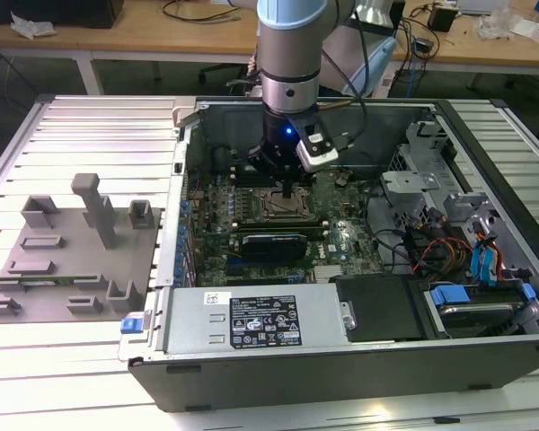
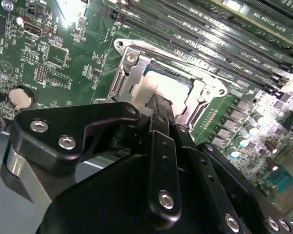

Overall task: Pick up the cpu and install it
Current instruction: 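Install the first cpu locking lever, then install the second cpu locking lever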

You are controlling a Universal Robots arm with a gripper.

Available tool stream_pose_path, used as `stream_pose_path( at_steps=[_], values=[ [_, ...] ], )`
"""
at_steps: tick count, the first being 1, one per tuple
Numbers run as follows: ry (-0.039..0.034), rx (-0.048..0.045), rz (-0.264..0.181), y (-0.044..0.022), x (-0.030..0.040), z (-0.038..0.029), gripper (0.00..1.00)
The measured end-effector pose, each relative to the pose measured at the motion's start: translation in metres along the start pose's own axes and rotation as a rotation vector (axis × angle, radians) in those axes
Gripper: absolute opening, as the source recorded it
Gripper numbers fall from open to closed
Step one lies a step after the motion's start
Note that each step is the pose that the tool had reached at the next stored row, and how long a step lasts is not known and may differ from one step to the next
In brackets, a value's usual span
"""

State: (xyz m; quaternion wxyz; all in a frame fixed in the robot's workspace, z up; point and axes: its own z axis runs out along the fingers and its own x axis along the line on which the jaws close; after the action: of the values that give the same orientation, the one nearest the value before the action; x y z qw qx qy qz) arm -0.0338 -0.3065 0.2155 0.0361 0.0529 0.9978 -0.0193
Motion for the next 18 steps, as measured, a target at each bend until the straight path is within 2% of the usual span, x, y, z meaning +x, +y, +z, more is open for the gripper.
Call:
stream_pose_path(
  at_steps=[1, 6, 18],
  values=[
    [0.0110, 0.0357, -0.016, -0.0011, 0.0010, 0.0000, 0.11],
    [0.0108, 0.0357, -0.020, -0.0013, 0.0008, -0.0027, 0.11],
    [0.0108, 0.0357, -0.020, -0.0013, 0.0008, -0.0028, 0.11]
  ],
)
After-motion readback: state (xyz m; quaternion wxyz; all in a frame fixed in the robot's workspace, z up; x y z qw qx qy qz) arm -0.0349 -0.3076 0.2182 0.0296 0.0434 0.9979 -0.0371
